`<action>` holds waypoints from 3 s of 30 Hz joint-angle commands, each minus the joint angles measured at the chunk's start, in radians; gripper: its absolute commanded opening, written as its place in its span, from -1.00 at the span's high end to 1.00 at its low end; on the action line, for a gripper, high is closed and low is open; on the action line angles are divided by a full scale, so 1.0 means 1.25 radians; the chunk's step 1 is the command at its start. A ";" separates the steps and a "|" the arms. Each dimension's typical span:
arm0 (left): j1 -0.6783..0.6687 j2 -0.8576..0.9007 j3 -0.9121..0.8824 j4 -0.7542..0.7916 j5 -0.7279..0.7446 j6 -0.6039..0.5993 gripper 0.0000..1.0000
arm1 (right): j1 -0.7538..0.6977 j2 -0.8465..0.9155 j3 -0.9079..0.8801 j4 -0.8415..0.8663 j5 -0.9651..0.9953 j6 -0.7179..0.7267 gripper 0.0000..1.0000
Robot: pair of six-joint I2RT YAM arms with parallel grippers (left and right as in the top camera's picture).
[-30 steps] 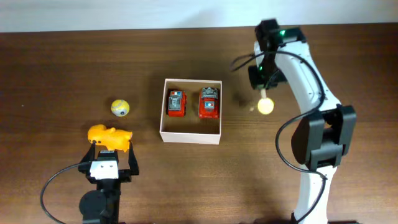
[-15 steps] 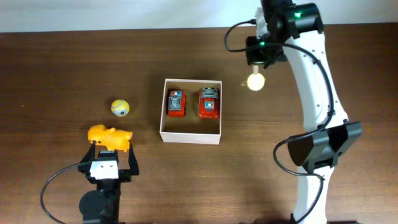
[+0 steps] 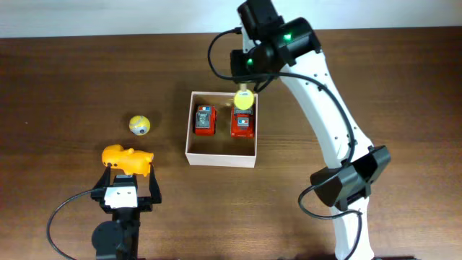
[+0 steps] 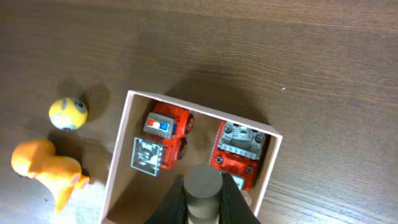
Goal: Pack container
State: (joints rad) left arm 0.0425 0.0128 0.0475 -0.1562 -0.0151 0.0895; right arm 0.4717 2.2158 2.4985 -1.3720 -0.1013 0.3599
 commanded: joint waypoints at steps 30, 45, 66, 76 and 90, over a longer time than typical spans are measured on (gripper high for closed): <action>0.005 -0.005 -0.003 0.001 -0.005 0.013 -0.98 | 0.093 0.161 0.001 0.084 0.116 0.138 0.78; 0.005 -0.005 -0.003 0.001 -0.005 0.013 -0.98 | 0.094 0.169 -0.070 0.065 0.118 0.139 0.78; 0.005 -0.005 -0.003 0.001 -0.005 0.013 -0.98 | 0.095 0.170 -0.110 0.085 0.103 0.138 0.66; 0.005 -0.005 -0.003 0.001 -0.005 0.013 -0.98 | 0.094 0.170 -0.110 0.085 0.103 0.138 0.08; 0.005 -0.005 -0.003 0.001 -0.005 0.013 -0.99 | 0.088 0.103 0.029 0.046 0.148 0.087 0.00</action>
State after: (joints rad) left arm 0.0425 0.0128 0.0475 -0.1562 -0.0151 0.0895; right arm 0.5854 2.4115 2.4397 -1.2861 0.0299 0.4931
